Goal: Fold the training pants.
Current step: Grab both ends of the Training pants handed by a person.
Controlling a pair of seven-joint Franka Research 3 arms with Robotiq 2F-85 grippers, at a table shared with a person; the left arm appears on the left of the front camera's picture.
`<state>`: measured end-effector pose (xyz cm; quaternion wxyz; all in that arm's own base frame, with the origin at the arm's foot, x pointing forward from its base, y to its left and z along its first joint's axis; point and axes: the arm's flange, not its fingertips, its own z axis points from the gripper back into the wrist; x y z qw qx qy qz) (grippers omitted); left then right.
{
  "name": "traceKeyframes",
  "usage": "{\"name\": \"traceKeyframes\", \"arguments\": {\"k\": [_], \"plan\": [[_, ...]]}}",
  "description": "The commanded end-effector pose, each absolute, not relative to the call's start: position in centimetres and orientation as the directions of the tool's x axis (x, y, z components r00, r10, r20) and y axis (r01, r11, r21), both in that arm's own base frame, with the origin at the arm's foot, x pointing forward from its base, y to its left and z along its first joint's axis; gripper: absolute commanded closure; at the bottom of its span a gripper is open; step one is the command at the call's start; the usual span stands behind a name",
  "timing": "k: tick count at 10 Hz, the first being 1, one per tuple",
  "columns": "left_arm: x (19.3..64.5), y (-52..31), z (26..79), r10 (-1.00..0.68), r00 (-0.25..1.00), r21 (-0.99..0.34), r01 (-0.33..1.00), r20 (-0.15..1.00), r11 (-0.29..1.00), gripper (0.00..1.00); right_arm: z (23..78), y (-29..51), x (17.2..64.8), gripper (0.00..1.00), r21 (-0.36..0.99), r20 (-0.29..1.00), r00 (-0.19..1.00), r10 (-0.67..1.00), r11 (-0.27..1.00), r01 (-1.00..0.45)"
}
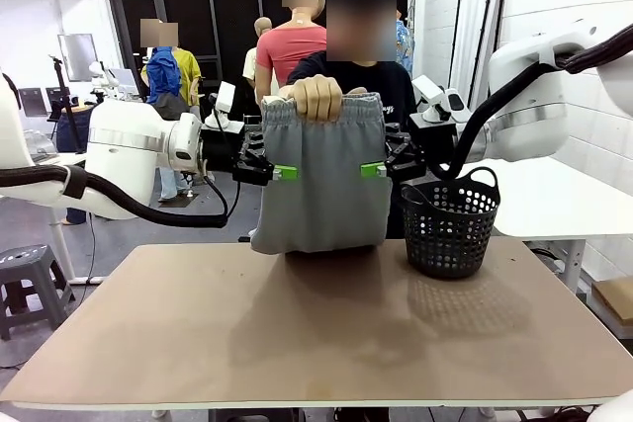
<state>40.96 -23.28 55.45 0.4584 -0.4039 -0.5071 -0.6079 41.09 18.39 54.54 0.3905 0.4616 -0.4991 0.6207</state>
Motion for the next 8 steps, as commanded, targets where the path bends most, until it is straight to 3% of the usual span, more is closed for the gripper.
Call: {"name": "traceKeyframes", "arguments": {"k": [1,5,6,8], "plan": [[41.09,-23.47,55.38,-0.118,-0.235,0.228,0.971,0.965,-0.068,0.2,54.93,18.69,41.4,0.11,-0.225,0.974,-0.226,-0.015,-0.206,-0.952],[41.0,-23.45,55.3,-0.093,-0.237,0.228,0.969,0.967,-0.095,1.0,55.04,18.45,41.18,0.89,-0.213,0.977,-0.209,-0.039,-0.194,-0.958],[40.85,-23.42,55.29,-0.073,-0.23,0.222,0.969,0.97,-0.11,1.0,54.97,18.43,41.34,1.0,-0.202,0.979,-0.198,-0.041,-0.187,-0.961],[40.85,-23.3,55.25,-0.024,-0.197,0.194,0.975,0.98,-0.108,1.0,54.8,18.48,41.45,1.0,-0.18,0.984,-0.178,-0.029,-0.185,-0.966]]}}
